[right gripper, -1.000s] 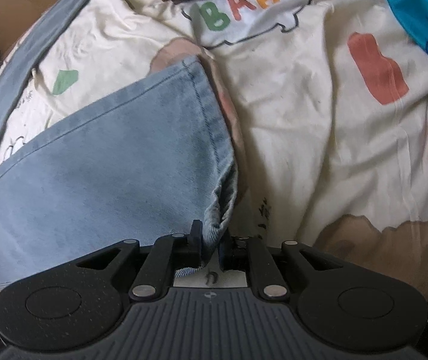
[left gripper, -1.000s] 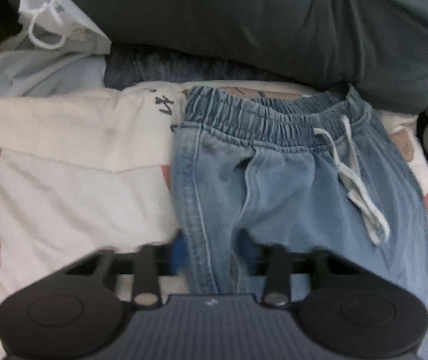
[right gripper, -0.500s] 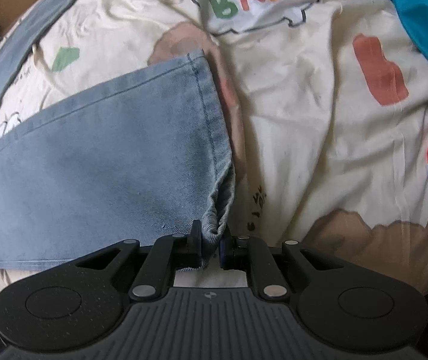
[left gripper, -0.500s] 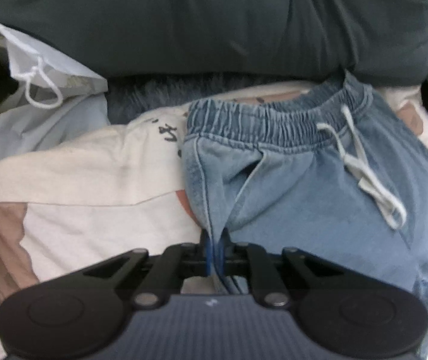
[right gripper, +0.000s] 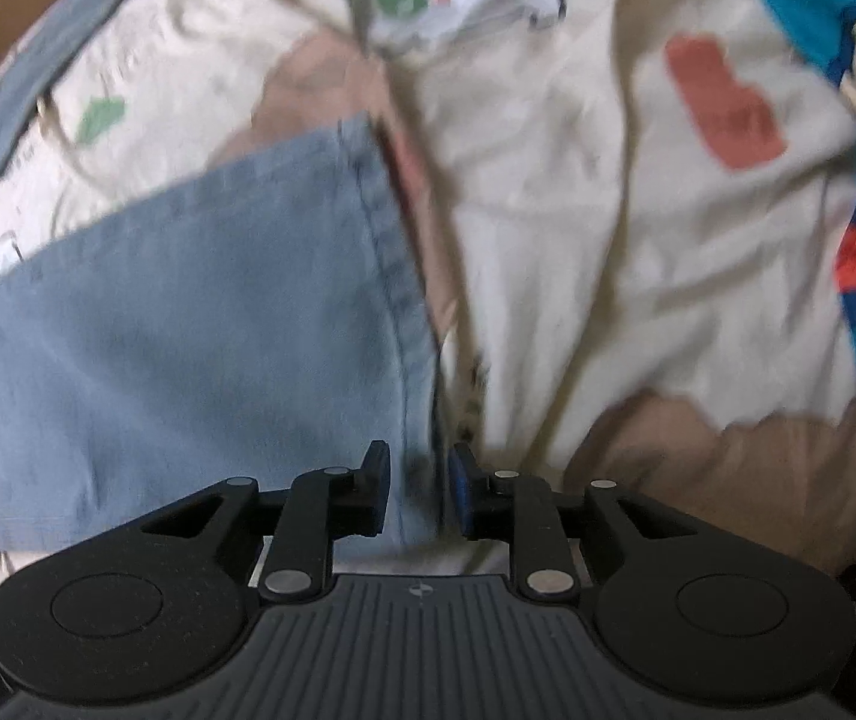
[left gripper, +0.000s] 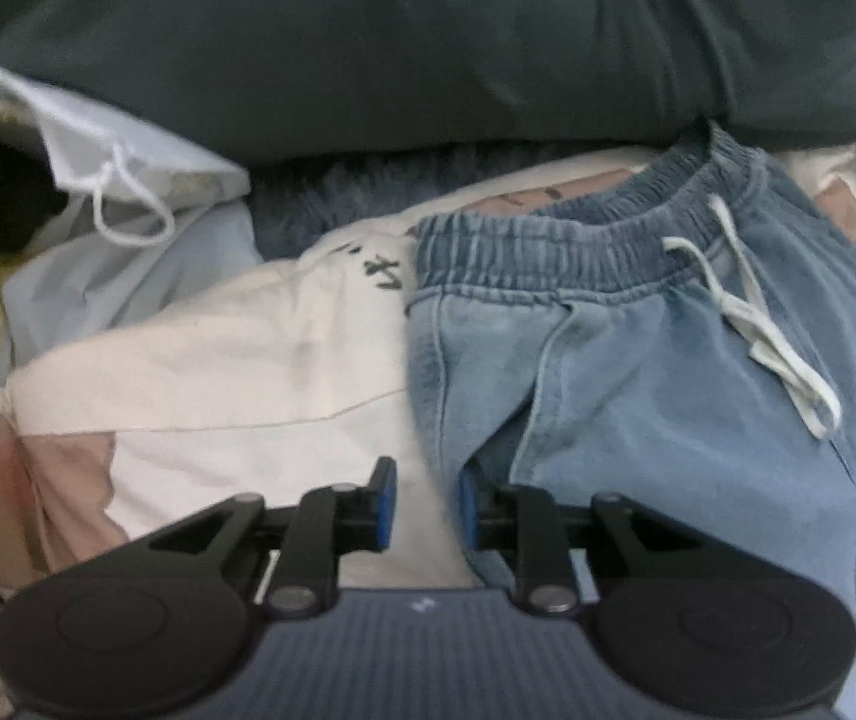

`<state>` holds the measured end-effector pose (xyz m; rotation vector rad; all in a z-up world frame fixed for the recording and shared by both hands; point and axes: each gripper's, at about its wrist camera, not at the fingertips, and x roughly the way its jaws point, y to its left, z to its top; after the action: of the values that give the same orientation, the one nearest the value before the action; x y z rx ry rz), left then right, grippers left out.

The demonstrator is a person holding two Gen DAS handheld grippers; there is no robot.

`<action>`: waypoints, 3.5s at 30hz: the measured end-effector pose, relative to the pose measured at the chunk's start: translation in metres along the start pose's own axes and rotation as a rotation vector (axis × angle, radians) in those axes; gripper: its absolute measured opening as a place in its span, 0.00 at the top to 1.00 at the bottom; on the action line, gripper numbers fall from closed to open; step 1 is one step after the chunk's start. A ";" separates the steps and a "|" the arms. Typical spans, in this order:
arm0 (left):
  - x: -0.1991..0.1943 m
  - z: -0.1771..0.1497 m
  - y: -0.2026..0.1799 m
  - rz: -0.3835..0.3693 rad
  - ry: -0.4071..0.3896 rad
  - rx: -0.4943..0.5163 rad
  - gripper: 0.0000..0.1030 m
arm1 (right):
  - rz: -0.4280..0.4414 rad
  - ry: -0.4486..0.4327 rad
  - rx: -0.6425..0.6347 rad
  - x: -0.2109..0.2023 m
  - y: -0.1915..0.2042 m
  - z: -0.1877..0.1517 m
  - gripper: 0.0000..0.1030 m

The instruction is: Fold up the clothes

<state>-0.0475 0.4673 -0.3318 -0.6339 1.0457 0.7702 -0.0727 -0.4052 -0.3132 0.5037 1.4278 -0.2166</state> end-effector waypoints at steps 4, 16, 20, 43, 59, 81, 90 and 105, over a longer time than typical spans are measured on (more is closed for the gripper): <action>-0.009 0.004 -0.008 0.021 -0.012 0.018 0.76 | 0.020 -0.096 -0.025 -0.015 -0.006 0.018 0.63; -0.032 0.020 -0.030 0.039 -0.045 0.080 0.77 | 0.042 -0.228 -0.164 0.015 0.020 0.081 0.62; -0.035 0.020 -0.040 0.019 -0.046 0.093 0.77 | -0.017 -0.210 -0.213 0.032 0.029 0.089 0.62; -0.019 0.010 -0.117 -0.044 -0.034 0.203 0.77 | -0.197 -0.166 -0.246 0.062 0.063 0.102 0.96; 0.016 -0.021 -0.135 -0.083 0.014 0.239 0.80 | -0.220 -0.269 -0.210 0.022 0.055 0.094 0.79; 0.030 0.051 -0.044 -0.056 -0.016 -0.066 0.96 | -0.101 -0.129 -0.376 0.046 0.109 0.064 0.63; 0.016 0.051 -0.076 -0.112 -0.026 0.056 0.77 | -0.060 -0.143 -0.356 0.044 0.105 0.067 0.62; 0.070 0.064 -0.097 0.179 -0.003 0.137 0.97 | -0.091 -0.089 -0.393 0.067 0.116 0.077 0.55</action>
<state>0.0839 0.4782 -0.3631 -0.4256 1.1530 0.8461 0.0562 -0.3285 -0.3510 0.1065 1.3646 -0.0270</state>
